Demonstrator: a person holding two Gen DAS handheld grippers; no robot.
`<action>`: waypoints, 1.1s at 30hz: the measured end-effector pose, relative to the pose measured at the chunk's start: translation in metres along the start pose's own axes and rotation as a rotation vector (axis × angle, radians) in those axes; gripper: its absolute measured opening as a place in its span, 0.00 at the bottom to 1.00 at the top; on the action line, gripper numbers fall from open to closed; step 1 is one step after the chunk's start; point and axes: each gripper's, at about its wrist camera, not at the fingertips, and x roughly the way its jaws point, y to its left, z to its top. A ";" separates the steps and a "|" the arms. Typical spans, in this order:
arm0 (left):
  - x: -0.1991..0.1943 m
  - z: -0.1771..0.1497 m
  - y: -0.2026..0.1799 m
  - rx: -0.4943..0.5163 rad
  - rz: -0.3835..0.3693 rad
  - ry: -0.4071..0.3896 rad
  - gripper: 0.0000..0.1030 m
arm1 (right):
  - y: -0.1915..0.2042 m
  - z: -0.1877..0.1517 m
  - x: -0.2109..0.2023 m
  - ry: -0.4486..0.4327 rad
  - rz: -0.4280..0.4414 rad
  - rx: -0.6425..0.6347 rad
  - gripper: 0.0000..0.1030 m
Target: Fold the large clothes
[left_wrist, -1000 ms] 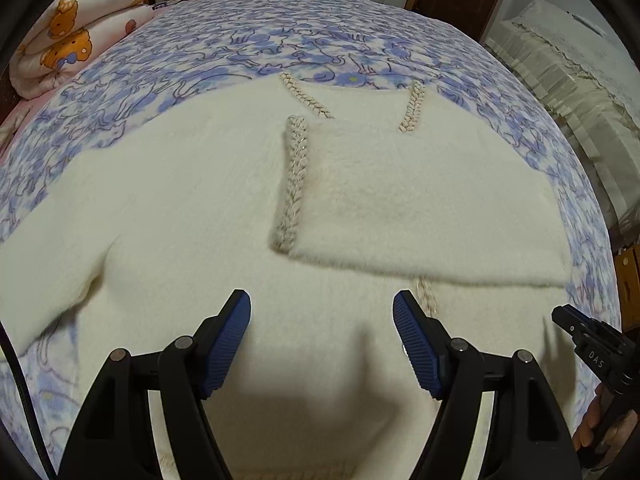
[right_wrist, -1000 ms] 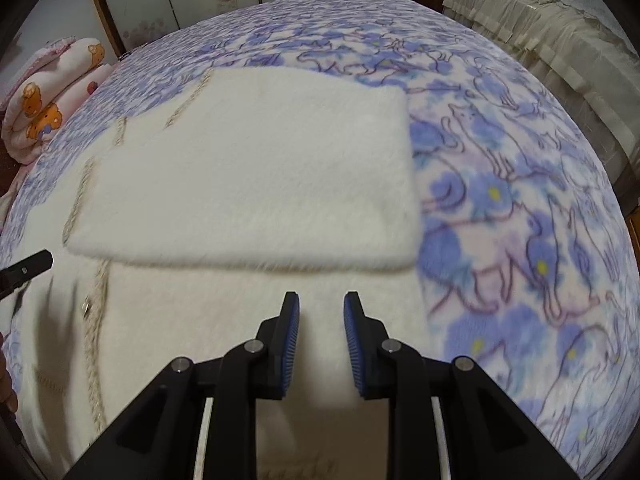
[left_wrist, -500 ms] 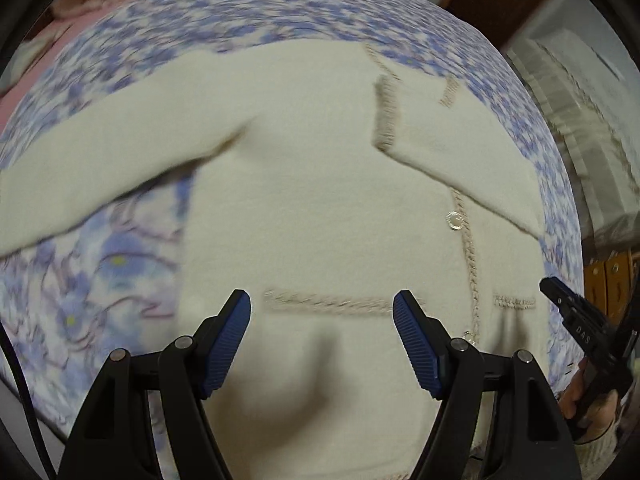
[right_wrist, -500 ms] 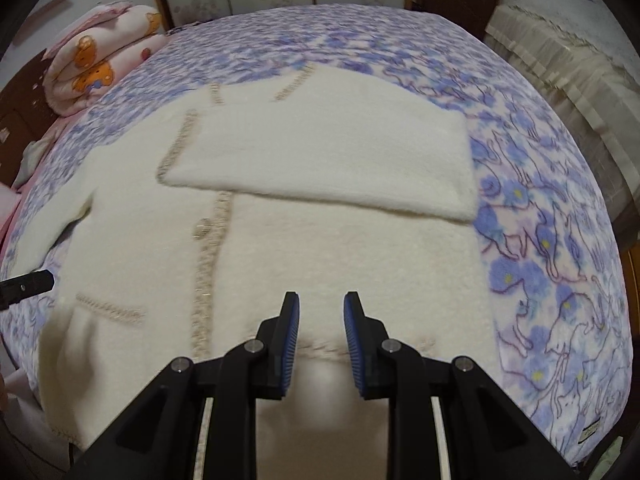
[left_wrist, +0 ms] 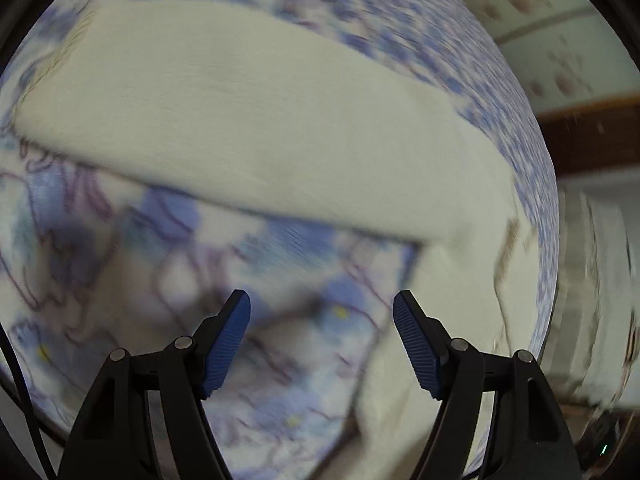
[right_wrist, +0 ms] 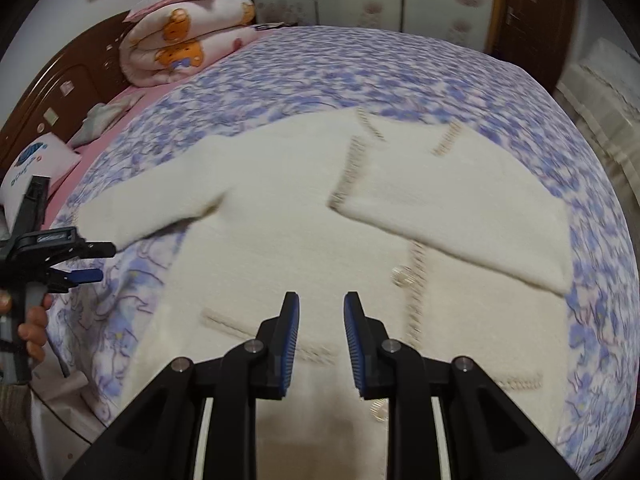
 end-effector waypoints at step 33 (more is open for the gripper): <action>-0.040 0.065 -0.021 0.060 0.210 -0.373 0.07 | -0.027 -0.030 0.030 0.063 0.150 0.167 0.22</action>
